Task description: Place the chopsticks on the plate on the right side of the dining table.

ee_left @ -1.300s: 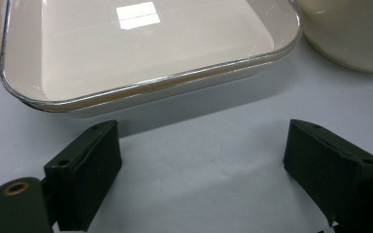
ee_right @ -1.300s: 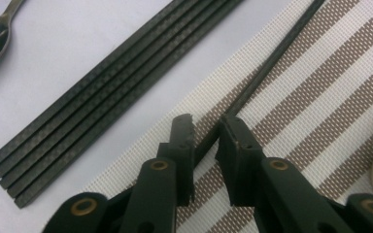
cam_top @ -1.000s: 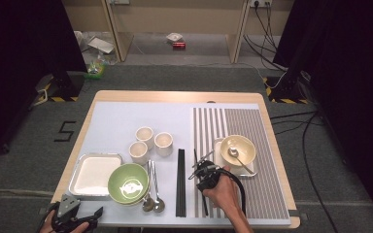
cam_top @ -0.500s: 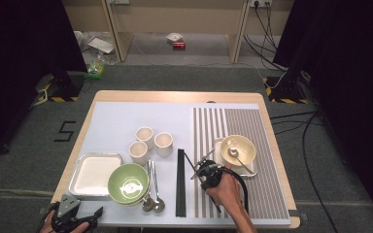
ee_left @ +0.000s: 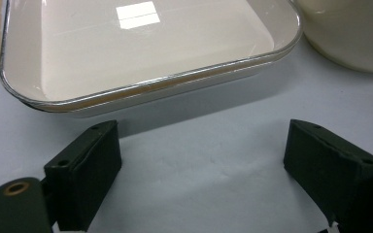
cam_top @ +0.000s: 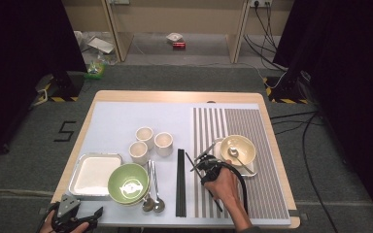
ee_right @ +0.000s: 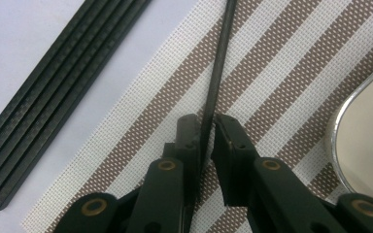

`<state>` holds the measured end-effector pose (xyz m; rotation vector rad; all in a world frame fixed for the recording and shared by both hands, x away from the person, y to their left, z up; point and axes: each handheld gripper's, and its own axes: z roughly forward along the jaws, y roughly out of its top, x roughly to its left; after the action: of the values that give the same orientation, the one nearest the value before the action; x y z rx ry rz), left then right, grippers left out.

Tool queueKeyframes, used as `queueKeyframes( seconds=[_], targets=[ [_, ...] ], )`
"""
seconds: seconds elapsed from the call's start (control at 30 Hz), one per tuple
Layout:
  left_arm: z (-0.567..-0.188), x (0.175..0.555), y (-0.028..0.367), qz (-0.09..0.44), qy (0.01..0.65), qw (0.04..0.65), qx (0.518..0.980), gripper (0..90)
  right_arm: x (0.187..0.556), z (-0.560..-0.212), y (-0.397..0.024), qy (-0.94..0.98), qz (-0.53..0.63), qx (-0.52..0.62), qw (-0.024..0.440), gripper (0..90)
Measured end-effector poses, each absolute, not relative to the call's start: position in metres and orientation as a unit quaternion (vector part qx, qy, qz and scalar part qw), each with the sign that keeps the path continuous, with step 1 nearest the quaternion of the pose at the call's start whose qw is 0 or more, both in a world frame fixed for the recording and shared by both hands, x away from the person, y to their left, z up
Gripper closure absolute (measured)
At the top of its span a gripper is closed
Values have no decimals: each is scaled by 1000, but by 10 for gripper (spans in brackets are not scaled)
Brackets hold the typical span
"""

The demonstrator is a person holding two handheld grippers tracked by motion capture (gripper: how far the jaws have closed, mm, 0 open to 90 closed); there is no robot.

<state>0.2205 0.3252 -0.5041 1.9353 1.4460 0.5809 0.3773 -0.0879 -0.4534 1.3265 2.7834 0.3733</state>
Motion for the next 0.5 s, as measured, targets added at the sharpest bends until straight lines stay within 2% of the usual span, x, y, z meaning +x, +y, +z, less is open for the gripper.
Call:
queueKeyframes(
  seconds=[0.2, 0.5],
  targets=[
    [-504, 221, 325, 221, 551, 323, 737, 122, 385, -453, -90, 889, 112, 444, -6, 846],
    [-504, 220, 325, 221, 551, 323, 737, 122, 387, -453, -86, 883, 95, 459, -2, 855]
  ],
)
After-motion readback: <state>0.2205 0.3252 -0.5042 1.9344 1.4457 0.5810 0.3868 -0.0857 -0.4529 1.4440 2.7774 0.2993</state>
